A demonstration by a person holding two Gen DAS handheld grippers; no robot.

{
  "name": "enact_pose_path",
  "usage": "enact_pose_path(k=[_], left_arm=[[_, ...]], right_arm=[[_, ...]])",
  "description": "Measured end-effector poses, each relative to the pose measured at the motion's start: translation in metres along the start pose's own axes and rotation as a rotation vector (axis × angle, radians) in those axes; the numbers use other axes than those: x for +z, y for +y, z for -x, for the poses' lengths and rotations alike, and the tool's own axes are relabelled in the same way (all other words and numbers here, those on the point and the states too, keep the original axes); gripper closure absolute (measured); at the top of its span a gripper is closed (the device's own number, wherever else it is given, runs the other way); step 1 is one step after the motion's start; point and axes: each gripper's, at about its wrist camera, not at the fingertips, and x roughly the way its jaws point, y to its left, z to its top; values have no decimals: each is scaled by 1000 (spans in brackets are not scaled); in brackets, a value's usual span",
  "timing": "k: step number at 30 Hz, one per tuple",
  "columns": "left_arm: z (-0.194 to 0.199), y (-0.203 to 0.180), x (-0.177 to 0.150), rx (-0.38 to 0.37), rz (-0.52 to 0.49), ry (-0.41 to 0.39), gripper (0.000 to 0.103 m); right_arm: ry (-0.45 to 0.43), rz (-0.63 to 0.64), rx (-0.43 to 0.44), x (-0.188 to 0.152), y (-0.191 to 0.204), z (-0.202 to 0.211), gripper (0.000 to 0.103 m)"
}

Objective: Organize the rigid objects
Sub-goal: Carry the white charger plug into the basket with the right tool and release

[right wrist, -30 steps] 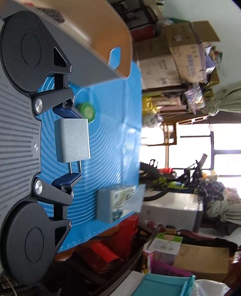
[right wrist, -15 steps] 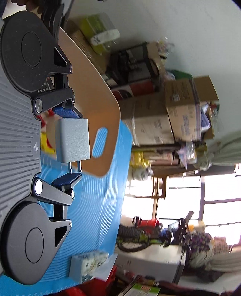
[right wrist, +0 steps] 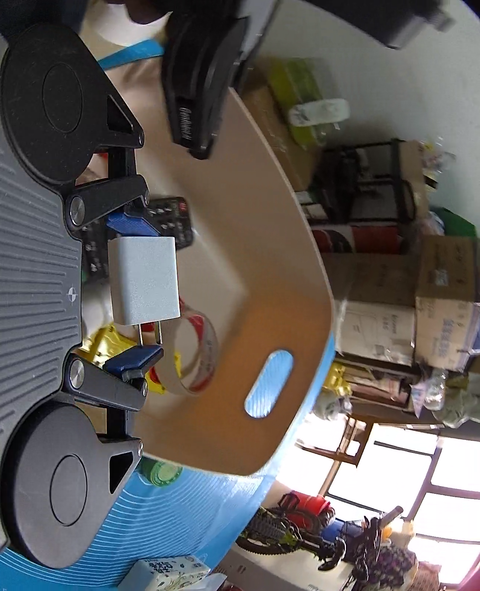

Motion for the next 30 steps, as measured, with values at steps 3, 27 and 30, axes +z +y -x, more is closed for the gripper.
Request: enact_pose_path(k=[3, 27, 30], left_arm=[[0, -1, 0, 0, -2, -2, 84], [0, -1, 1, 3, -3, 2, 84], [0, -1, 1, 4, -6, 2, 84]], right_arm=[[34, 53, -7, -1, 8, -5, 38], [-200, -157, -26, 15, -76, 55, 7], [-219, -188, -84, 13, -104, 60, 6]])
